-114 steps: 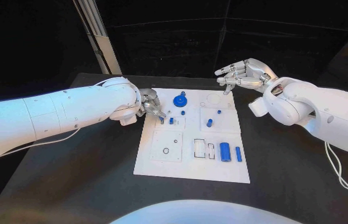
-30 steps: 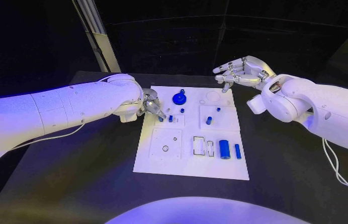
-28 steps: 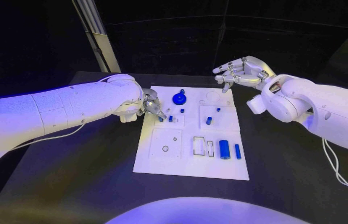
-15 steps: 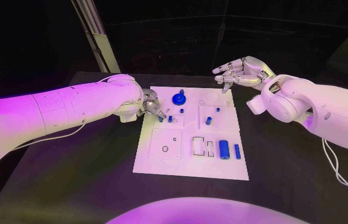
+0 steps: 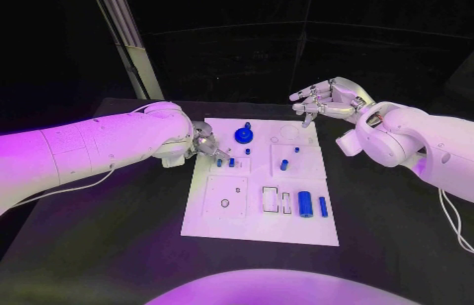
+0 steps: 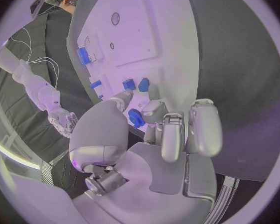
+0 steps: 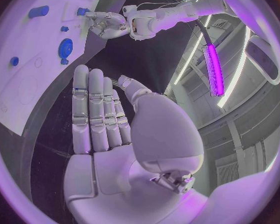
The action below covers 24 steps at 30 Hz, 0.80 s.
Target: Assemble the parts on the task board
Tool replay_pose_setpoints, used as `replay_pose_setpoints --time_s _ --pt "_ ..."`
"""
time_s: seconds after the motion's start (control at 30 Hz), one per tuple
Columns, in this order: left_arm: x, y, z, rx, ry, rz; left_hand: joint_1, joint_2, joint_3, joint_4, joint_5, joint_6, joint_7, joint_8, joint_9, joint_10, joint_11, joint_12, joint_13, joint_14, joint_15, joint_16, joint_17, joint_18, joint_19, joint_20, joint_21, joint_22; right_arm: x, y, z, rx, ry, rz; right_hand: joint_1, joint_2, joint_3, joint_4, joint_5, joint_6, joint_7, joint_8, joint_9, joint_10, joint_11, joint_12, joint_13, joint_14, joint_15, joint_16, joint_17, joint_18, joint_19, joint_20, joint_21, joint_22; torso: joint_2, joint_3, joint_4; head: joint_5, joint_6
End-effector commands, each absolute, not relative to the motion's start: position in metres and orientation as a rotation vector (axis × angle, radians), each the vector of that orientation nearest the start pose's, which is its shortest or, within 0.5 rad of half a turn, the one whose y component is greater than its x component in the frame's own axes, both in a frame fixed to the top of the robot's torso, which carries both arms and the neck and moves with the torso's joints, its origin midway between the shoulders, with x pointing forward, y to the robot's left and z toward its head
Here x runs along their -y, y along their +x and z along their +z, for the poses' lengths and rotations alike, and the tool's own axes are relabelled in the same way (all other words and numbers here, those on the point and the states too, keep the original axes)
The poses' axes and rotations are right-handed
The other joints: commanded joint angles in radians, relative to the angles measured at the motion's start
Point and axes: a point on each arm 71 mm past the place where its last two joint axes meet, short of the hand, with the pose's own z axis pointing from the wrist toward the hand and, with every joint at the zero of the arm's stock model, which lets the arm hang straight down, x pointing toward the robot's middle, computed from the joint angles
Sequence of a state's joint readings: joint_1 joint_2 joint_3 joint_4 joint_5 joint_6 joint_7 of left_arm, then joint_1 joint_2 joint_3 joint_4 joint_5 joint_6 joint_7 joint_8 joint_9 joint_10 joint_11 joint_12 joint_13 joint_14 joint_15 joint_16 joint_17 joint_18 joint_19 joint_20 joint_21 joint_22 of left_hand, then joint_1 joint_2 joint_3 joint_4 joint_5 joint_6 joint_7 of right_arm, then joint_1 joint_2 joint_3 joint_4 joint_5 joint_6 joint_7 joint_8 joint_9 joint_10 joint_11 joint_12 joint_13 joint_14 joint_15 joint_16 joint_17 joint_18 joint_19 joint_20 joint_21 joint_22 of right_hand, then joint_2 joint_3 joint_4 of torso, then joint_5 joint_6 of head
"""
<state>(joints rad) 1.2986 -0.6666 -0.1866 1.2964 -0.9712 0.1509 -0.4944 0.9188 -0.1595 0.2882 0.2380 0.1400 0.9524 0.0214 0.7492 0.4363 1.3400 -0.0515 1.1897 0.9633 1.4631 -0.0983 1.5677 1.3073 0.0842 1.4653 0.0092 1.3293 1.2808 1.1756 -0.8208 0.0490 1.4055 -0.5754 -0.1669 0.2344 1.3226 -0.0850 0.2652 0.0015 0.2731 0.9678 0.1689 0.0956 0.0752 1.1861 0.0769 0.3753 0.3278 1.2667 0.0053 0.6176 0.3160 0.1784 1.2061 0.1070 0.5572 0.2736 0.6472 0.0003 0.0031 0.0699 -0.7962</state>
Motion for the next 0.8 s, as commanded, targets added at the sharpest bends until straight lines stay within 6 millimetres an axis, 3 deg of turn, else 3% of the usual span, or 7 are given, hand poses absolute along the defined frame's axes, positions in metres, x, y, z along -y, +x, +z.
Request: replay_pose_setpoints --time_s 0.03,0.37,0.47,0.53,0.63,0.73,0.8 --pt "-0.199 0.512 -0.238 -2.352 -0.227 -0.377 0.008 0.015 -0.029 0.010 -0.001 0.003 -0.006 0.000 0.002 0.000 0.002 0.005 0.000 0.108 -0.006 0.003 0.263 -0.015 0.003 -0.005 0.003 0.000 0.217 0.510 -0.169 -1.650 0.555 1.341 0.000 0.006 0.006 0.002 0.003 -0.005 0.000 0.003 0.001 -0.008 0.002 0.005 0.001 -0.007 0.002 0.007 0.002 0.002 -0.009 0.000 -0.004 0.001 -0.001 0.0000 0.0003 0.000 0.001" --pt "-0.204 0.512 -0.232 -2.262 -0.296 -0.498 0.054 0.044 -0.099 0.028 0.003 -0.023 0.004 -0.010 0.002 -0.032 0.007 -0.028 -0.047 0.108 -0.004 0.003 0.263 -0.008 -0.010 -0.002 -0.030 -0.034 0.217 0.510 -0.169 -1.650 0.555 1.341 0.000 0.006 0.006 0.002 0.003 -0.005 0.000 0.003 0.001 -0.008 0.002 0.005 0.001 -0.007 0.002 0.007 0.002 0.002 -0.009 0.000 -0.004 0.001 0.000 0.0004 -0.0002 -0.001 0.004" --pt "-0.204 0.513 -0.226 -2.190 -0.361 -0.630 0.106 0.055 -0.122 0.022 0.005 -0.079 0.027 -0.040 -0.011 -0.134 0.029 -0.146 -0.208 0.098 0.013 -0.015 0.227 0.013 -0.054 0.008 -0.121 -0.132 0.218 0.510 -0.169 -1.650 0.555 1.340 0.000 0.006 0.006 0.002 0.003 -0.005 0.000 0.003 0.001 -0.008 0.002 0.005 0.001 -0.007 0.002 0.007 0.002 0.002 -0.009 0.000 -0.004 0.001 0.000 0.0011 -0.0002 -0.001 0.006" --pt "-0.203 0.515 -0.221 -2.127 -0.394 -0.728 0.161 0.065 -0.124 0.004 0.007 -0.131 0.052 -0.066 -0.025 -0.237 0.053 -0.246 -0.336 0.062 0.032 -0.082 0.110 0.043 -0.123 0.023 -0.262 -0.279 0.218 0.510 -0.169 -1.650 0.556 1.340 0.000 0.006 0.006 0.002 0.003 -0.005 0.000 0.003 0.001 -0.008 0.002 0.005 0.001 -0.007 0.002 0.007 0.002 0.002 -0.009 0.000 -0.004 0.001 0.000 0.0016 -0.0009 -0.002 0.006" --pt "-0.199 0.517 -0.213 -2.025 -0.403 -0.867 0.239 0.077 -0.117 -0.027 0.008 -0.184 0.085 -0.093 -0.047 -0.320 0.084 -0.289 -0.365 -0.023 0.052 -0.229 -0.104 0.087 -0.249 0.050 -0.516 -0.528 0.218 0.510 -0.169 -1.649 0.556 1.339 0.000 0.006 0.006 0.002 0.003 -0.005 0.000 0.003 0.001 -0.008 0.002 0.005 0.001 -0.007 0.002 0.007 0.002 0.002 -0.009 0.000 -0.004 0.001 0.000 0.0005 -0.0001 -0.005 0.008" --pt "-0.191 0.518 -0.205 -1.919 -0.363 -0.993 0.364 0.084 -0.070 -0.095 0.011 -0.229 0.120 -0.138 -0.084 -0.447 0.118 -0.394 -0.431 -0.191 0.087 -0.488 -0.422 0.091 -0.319 0.073 -0.623 -0.600 0.218 0.511 -0.169 -1.649 0.557 1.338 0.000 0.006 0.006 0.002 0.003 -0.005 0.000 0.003 0.001 -0.008 0.002 0.005 0.001 -0.007 0.002 0.007 0.002 0.002 -0.009 0.000 -0.004 0.001 0.001 0.0006 -0.0008 -0.006 0.011" --pt "-0.182 0.518 -0.200 -1.859 -0.270 -1.034 0.458 0.079 -0.007 -0.152 0.012 -0.239 0.148 -0.185 -0.123 -0.506 0.144 -0.485 -0.501 -0.261 0.107 -0.596 -0.537 0.092 -0.344 0.092 -0.674 -0.633 0.218 0.511 -0.169 -1.648 0.557 1.338 0.000 0.006 0.006 0.002 0.003 -0.005 0.000 0.003 0.001 -0.008 0.002 0.005 0.001 -0.007 0.002 0.007 0.002 0.002 -0.009 0.000 -0.004 0.001 0.001 0.0002 -0.0015 -0.007 0.012"
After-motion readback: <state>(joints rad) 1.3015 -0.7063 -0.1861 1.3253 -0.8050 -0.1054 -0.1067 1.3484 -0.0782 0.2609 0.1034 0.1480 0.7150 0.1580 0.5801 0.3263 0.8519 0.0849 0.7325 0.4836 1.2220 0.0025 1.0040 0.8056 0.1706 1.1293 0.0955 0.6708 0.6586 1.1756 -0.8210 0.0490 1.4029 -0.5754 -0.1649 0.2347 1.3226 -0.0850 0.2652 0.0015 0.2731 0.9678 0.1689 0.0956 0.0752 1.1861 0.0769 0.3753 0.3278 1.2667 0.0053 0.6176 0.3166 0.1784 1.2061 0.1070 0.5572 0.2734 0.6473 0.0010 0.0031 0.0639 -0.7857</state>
